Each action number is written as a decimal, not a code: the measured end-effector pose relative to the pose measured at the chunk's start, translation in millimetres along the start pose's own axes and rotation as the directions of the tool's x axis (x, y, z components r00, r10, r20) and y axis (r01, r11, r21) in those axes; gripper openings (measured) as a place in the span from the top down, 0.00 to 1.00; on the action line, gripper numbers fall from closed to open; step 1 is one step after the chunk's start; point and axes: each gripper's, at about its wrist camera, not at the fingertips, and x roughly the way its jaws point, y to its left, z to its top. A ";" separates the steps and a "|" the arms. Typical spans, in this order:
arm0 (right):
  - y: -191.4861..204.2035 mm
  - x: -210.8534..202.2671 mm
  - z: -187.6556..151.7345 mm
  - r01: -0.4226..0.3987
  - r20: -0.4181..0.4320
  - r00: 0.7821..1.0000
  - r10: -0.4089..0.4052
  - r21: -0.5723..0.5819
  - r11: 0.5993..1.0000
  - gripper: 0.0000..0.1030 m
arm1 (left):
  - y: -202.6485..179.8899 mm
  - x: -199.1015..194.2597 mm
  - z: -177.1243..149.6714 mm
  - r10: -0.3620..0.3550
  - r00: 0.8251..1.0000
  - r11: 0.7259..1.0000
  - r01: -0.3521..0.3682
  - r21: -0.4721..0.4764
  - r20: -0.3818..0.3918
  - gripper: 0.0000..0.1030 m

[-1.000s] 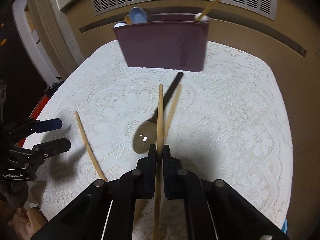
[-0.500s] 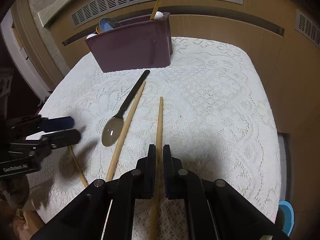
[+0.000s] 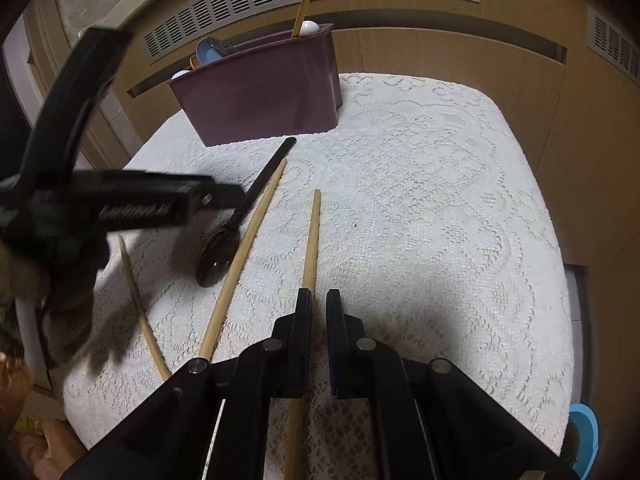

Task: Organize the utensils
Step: 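Grasp the black-handled metal spoon with the left tool while the right tool grasps a chopstick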

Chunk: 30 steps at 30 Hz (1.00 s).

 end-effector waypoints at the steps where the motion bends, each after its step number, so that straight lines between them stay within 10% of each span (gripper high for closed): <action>1: -0.3 0.1 0.1 -0.002 0.001 1.000 0.002 0.002 1.000 0.92 | -2.9 5.3 4.2 0.008 1.000 1.000 -0.007 0.015 -0.007 0.62; 10: 8.8 2.0 5.4 0.036 0.004 0.999 -0.036 -0.035 0.999 0.91 | -5.5 19.8 13.4 0.058 0.998 0.995 -0.058 0.079 0.011 0.85; 20: 44.0 21.9 33.9 -0.089 -0.054 0.995 0.086 -0.051 0.995 0.89 | 11.5 -21.2 -48.6 0.019 1.000 0.996 -0.017 0.085 -0.017 0.86; 30: 68.4 65.2 54.2 0.068 -0.098 0.992 -0.077 -0.090 0.994 0.82 | 13.8 -28.1 -53.0 -0.003 1.000 0.997 0.003 0.072 -0.005 0.85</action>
